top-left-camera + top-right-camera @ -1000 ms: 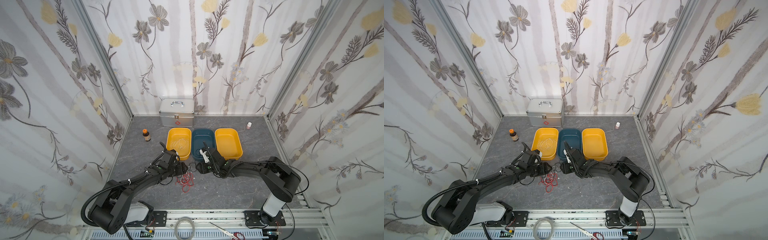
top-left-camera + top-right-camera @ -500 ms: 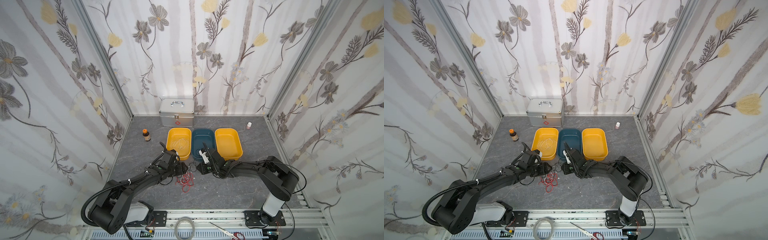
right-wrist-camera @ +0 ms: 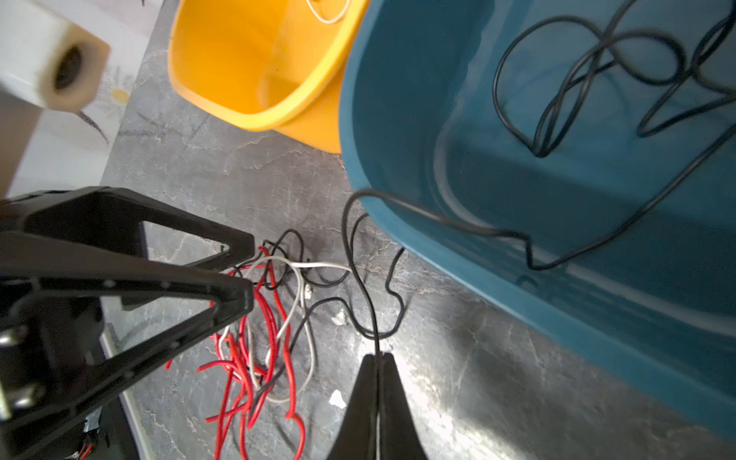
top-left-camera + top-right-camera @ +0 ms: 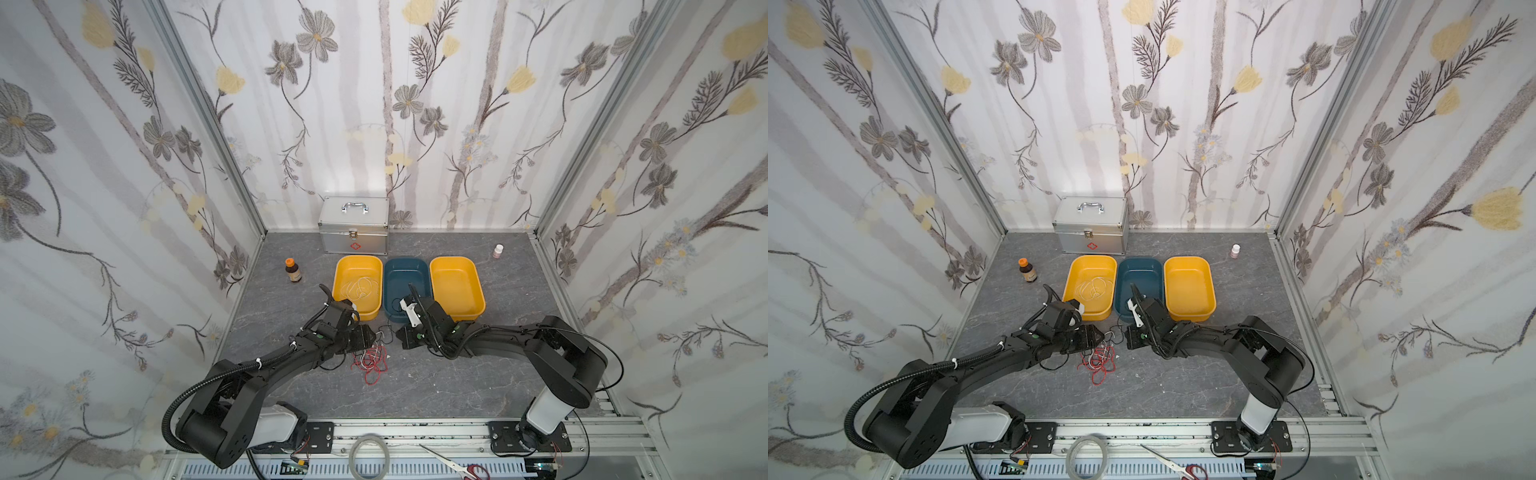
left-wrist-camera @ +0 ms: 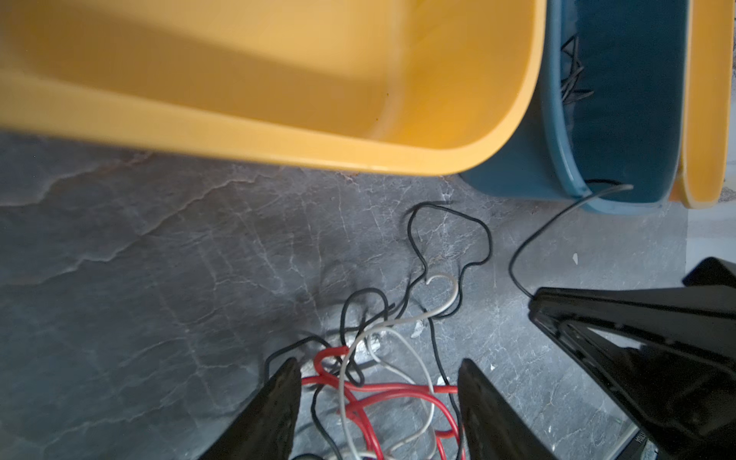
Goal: Untangle and sort cables by color
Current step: Pick up the cable from the center of the table, then place the cable in the container.
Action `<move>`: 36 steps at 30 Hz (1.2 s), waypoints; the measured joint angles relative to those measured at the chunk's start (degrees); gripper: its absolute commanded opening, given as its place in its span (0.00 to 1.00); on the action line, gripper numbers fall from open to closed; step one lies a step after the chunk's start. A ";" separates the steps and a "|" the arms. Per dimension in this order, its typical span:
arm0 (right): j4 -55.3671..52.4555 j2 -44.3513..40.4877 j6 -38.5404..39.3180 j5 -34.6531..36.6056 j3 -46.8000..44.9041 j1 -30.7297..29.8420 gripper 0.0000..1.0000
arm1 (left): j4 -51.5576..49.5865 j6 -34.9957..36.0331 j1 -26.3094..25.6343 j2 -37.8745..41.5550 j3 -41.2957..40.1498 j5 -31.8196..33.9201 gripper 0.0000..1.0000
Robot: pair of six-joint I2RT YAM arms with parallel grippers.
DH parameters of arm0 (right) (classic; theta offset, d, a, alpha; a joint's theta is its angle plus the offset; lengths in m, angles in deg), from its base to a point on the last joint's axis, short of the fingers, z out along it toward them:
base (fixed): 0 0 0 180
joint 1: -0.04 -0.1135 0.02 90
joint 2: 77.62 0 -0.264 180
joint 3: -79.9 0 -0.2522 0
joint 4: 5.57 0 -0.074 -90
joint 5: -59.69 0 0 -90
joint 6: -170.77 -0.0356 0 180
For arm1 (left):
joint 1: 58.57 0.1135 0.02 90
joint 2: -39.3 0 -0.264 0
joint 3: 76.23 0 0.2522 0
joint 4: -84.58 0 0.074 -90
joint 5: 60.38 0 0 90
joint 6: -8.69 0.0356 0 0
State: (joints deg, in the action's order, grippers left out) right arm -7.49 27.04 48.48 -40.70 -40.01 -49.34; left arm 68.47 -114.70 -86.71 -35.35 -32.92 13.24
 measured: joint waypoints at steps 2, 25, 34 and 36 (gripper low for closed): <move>0.59 -2.29 0.24 -0.02 -0.15 0.22 0.01 | 0.00 0.00 0.00 -0.02 0.00 0.00 0.64; -9.84 10.40 3.69 -2.14 21.44 12.22 0.13 | 0.48 0.20 0.07 1.11 -0.42 -0.17 0.65; -13.46 8.37 4.72 -1.97 20.57 12.22 0.22 | 0.50 0.44 0.07 1.64 -0.68 -0.15 0.65; -13.42 7.30 4.74 -1.97 20.31 12.22 0.23 | 0.52 0.44 0.07 1.64 -0.68 -0.15 0.65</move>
State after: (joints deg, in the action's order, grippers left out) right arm -20.91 34.34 53.22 -42.67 -19.71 -37.12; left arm 68.99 -114.26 -86.65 -33.71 -33.60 13.09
